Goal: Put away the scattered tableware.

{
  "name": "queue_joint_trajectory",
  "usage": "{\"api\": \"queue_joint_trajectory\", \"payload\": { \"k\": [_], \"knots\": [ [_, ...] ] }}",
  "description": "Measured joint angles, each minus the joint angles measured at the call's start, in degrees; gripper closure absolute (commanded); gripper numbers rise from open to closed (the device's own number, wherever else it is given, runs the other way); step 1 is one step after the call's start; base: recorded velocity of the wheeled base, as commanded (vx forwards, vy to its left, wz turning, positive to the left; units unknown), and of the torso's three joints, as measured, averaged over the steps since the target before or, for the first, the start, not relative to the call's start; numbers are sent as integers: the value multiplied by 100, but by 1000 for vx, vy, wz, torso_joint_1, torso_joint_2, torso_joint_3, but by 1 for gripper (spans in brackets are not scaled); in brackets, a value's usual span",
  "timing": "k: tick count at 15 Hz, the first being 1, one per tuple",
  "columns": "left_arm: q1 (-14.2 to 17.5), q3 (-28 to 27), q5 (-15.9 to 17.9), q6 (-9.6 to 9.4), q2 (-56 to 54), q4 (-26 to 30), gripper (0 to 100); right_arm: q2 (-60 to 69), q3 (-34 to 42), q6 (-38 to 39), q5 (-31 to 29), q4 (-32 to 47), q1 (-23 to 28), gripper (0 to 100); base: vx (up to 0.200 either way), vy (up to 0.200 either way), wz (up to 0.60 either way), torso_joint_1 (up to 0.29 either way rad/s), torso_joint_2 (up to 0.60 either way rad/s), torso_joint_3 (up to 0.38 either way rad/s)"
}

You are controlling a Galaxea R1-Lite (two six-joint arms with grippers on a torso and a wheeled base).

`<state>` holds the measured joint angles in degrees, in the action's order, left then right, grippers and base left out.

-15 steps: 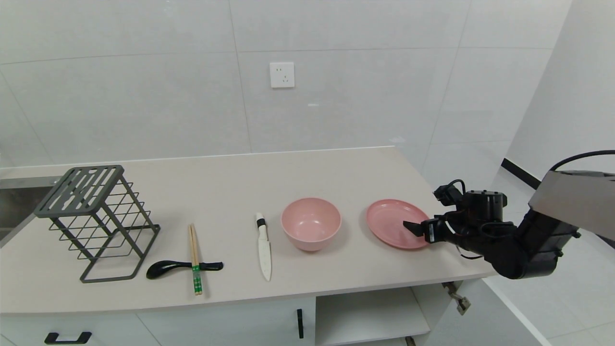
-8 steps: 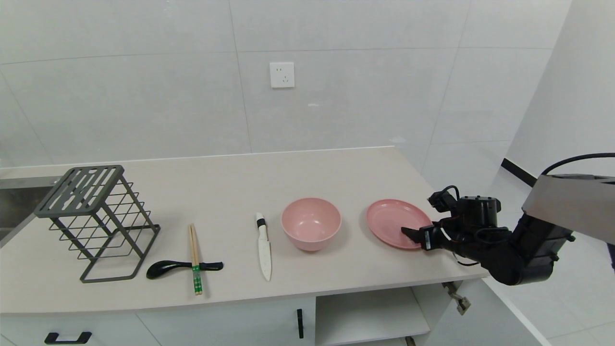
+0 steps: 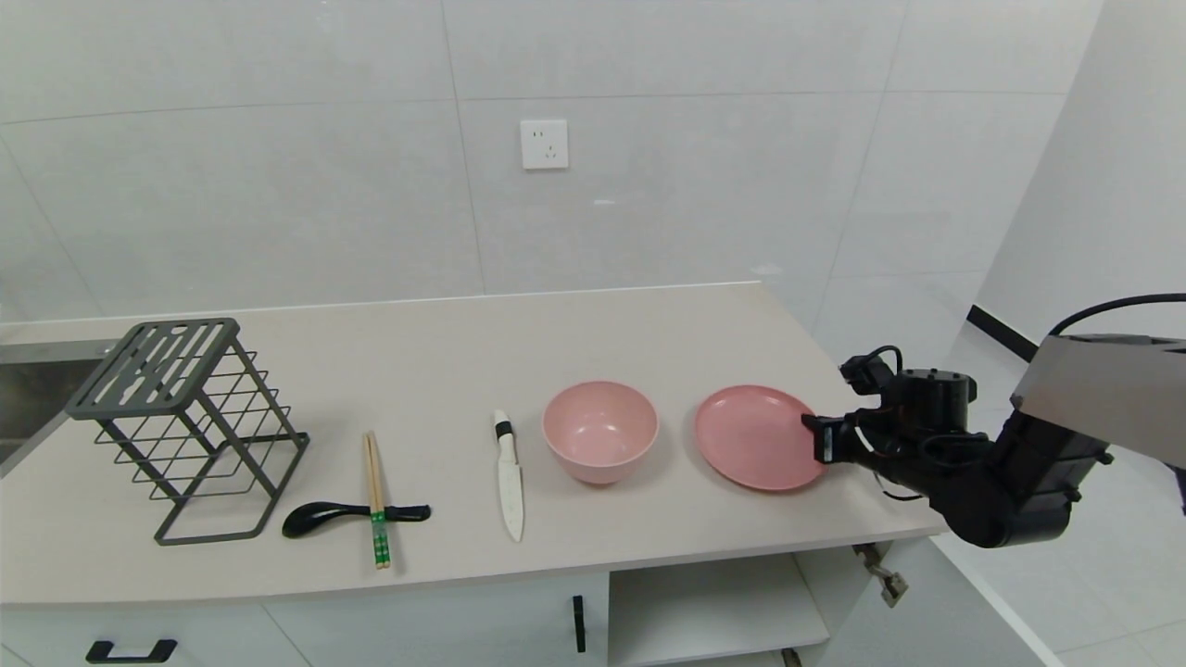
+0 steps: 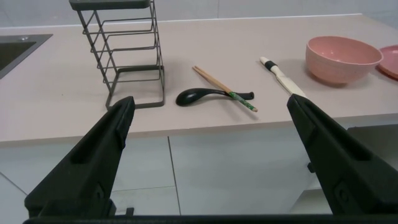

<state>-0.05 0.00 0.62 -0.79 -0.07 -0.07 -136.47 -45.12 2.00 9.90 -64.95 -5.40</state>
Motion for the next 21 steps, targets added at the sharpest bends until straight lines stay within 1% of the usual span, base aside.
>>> {"api": "queue_joint_trajectory", "payload": {
  "k": [1, 2, 3, 5, 8, 10, 13, 17, 18, 20, 21],
  "knots": [
    [-5, 0, 0, 1, 0, 0, 0, 21, 16, 289, 6, -262, -13, 100, 0, 0, 0, 0, 0, 0],
    [-2, 0, 0, 1, 0, 0, 0, 39, 37, 453, 9, -341, -24, 100, 0, 0, 0, 0, 0, 0],
    [0, 0, 0, 1, 0, -2, 0, 67, 50, 557, 6, -372, -35, 100, 0, 0, 0, 0, 0, 0],
    [-5, 0, -2, 1, 0, 0, 0, 202, 124, 998, 9, -385, -60, 100, 0, 0, 0, 0, 0, 0],
    [-5, 0, -5, 1, 0, -4, 0, 696, 293, 2060, 9, -405, -212, 100, 0, 0, 0, 0, 0, 0],
    [0, 0, -7, 9, 0, -6, 0, 1158, 546, 2722, -7, -411, -361, 100, 0, 0, 0, 0, 0, 0],
    [-5, 0, -9, 9, 0, -4, 0, 1820, 1106, 3190, -16, -410, -573, 100, 0, 0, 0, 0, 0, 0],
    [2, 0, 13, -16, 0, -4, 0, 2826, 1874, 3801, -30, -407, -1003, 100, 0, 0, 0, 0, 0, 0],
    [2, 0, 17, -5, 0, -6, 0, 3038, 2046, 3832, -60, -413, -1089, 100, 0, 0, 0, 0, 0, 0],
    [2, 0, -27, 89, 0, -28, 0, 3551, 2442, 3803, -222, -413, -1204, 100, 0, 0, 0, 0, 0, 0],
    [2, 0, -44, 77, 0, -182, 0, 3780, 2616, 3708, -321, -411, -1237, 100, 0, 0, 0, 0, 0, 0]
  ]
}}
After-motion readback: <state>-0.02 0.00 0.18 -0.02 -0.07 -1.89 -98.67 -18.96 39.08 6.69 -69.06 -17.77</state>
